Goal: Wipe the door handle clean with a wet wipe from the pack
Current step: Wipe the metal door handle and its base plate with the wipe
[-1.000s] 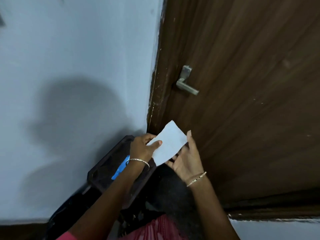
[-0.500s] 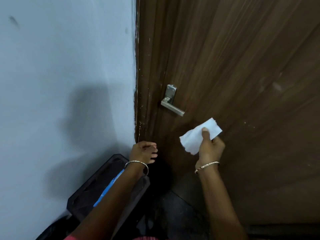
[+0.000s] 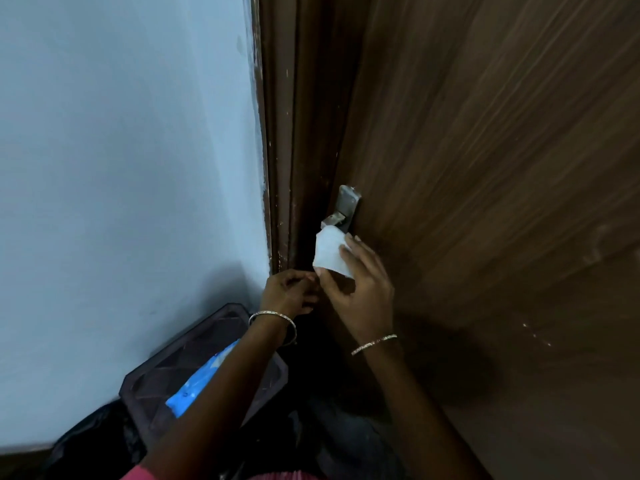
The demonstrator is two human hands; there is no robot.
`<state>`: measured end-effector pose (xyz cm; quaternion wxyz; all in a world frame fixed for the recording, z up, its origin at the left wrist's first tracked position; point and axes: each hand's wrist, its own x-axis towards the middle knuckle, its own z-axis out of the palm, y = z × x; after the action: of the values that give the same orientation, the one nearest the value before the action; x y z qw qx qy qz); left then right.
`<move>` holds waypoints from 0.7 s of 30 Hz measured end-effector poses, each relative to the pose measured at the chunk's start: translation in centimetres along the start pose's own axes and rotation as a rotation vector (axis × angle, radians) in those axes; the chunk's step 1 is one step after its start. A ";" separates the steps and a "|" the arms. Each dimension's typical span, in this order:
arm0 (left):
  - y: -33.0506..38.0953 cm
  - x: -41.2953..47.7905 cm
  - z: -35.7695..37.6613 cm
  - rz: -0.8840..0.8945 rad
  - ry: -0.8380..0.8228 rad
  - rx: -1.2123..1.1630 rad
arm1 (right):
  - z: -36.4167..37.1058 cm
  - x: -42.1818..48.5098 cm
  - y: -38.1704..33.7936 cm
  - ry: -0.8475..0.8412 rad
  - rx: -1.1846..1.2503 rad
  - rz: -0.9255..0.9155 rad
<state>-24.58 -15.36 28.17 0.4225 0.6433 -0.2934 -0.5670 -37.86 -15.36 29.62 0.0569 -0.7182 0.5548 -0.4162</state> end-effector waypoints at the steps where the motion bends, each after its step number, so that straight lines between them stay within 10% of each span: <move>1: 0.0 0.2 0.1 -0.003 0.005 -0.002 | -0.5 0.1 0.0 0.000 0.050 0.034; 10: 1.2 0.9 0.7 0.008 0.013 -0.053 | -0.9 2.5 -0.2 0.032 0.111 0.297; 21: 2.3 2.4 0.6 -0.048 -0.031 -0.078 | 0.1 2.2 2.1 0.009 -0.231 -0.107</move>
<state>-24.48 -18.67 29.05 0.4291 0.6244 -0.2619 -0.5978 -39.26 -18.07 29.57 -0.0510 -0.7467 0.5601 -0.3551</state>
